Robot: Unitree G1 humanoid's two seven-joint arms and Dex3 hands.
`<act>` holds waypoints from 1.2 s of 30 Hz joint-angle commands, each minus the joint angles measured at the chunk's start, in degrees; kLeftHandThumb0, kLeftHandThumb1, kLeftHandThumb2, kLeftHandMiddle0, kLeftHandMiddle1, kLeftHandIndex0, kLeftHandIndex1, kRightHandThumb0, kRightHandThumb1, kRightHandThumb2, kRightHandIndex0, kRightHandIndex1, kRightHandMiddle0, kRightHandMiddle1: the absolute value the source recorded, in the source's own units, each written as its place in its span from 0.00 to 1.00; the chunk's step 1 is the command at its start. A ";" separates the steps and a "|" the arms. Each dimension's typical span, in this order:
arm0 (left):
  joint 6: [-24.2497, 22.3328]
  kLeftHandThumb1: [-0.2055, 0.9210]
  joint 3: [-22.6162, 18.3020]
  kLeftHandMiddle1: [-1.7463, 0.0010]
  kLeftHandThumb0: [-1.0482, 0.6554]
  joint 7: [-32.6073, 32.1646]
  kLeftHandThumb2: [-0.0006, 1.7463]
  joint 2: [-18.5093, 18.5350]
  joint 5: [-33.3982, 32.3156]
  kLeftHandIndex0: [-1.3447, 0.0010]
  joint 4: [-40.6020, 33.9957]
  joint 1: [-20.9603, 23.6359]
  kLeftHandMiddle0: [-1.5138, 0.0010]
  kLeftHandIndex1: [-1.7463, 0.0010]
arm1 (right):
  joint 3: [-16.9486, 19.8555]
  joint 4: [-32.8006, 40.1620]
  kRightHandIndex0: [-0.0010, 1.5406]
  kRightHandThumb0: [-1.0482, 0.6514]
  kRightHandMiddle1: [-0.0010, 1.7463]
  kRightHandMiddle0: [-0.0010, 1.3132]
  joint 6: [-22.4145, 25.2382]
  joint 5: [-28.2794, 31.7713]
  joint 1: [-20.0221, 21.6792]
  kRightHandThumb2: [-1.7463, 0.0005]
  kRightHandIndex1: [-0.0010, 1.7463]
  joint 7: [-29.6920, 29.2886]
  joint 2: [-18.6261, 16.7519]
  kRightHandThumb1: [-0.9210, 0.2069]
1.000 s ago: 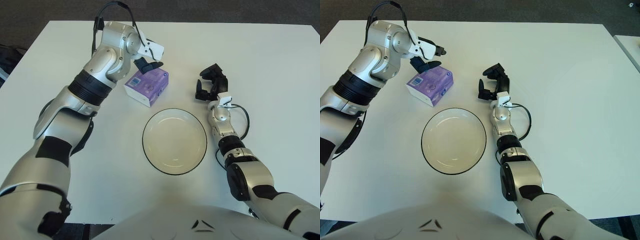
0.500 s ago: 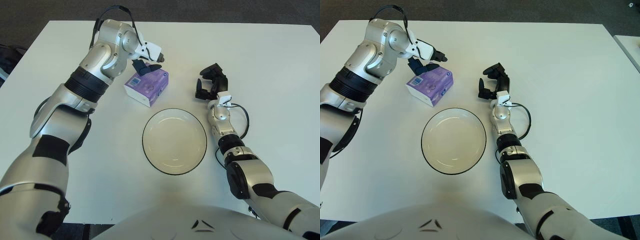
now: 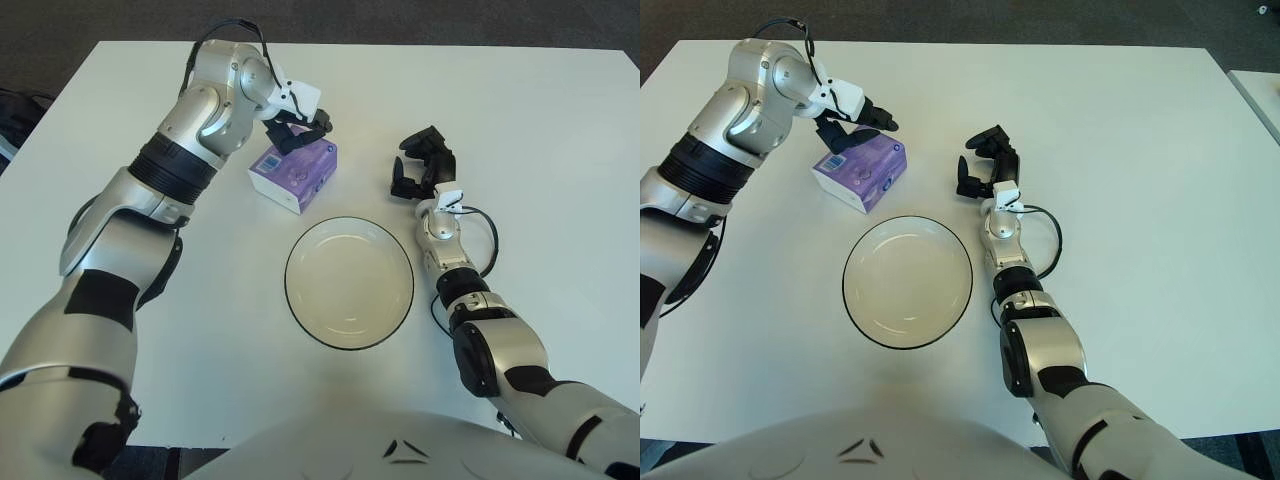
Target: Put the tissue paper into the plate.
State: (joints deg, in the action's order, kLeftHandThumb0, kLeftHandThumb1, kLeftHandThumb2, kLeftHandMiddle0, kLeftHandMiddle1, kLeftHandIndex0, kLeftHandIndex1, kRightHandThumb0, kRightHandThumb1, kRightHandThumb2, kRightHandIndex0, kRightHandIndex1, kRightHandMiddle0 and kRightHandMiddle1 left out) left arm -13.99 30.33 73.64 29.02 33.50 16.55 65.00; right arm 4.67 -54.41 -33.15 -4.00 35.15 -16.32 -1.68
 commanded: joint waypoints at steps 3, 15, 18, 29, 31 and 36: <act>-5.90 1.00 -1.29 1.00 0.00 3.89 0.73 -0.12 -3.80 1.00 1.10 -2.61 1.00 1.00 | 0.33 -13.81 0.45 0.61 0.85 0.45 9.22 0.04 -13.58 0.23 1.00 0.34 -0.65 0.62; -7.28 1.00 -2.42 1.00 0.00 1.83 0.48 1.24 -6.18 1.00 0.76 -4.38 1.00 1.00 | 0.48 -14.26 0.46 0.61 0.86 0.44 9.05 0.19 -13.52 0.23 1.00 0.70 -0.35 0.62; -8.07 1.00 -2.67 1.00 0.00 1.40 0.42 1.00 -6.70 1.00 0.78 -4.33 1.00 1.00 | 0.49 -14.36 0.46 0.61 0.86 0.44 9.25 0.21 -13.48 0.22 1.00 0.59 -0.37 0.62; -9.26 1.00 -1.41 1.00 0.00 -0.94 0.26 0.91 -5.61 1.00 2.09 -4.43 1.00 1.00 | 0.74 -14.46 0.46 0.61 0.87 0.44 8.93 0.44 -13.56 0.22 1.00 0.60 -0.20 0.62; -8.72 1.00 -0.57 1.00 0.00 -1.33 0.25 1.16 -4.65 1.00 2.07 -4.42 1.00 1.00 | 0.63 -14.46 0.46 0.61 0.87 0.44 9.05 0.30 -13.56 0.22 1.00 0.55 -0.11 0.62; -4.86 1.00 0.97 1.00 0.00 -2.63 0.29 2.17 -3.28 1.00 1.52 -4.89 1.00 1.00 | 0.55 -14.45 0.46 0.61 0.87 0.44 9.16 0.23 -13.65 0.21 1.00 0.58 0.03 0.63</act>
State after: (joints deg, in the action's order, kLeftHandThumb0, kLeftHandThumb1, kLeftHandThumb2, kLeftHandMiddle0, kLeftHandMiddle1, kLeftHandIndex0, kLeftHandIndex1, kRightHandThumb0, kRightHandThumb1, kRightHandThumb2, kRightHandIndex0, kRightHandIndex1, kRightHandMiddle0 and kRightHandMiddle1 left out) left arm -21.65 28.90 72.51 29.54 27.91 17.68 62.94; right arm 4.68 -55.45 -33.15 -3.97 35.71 -16.14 -1.17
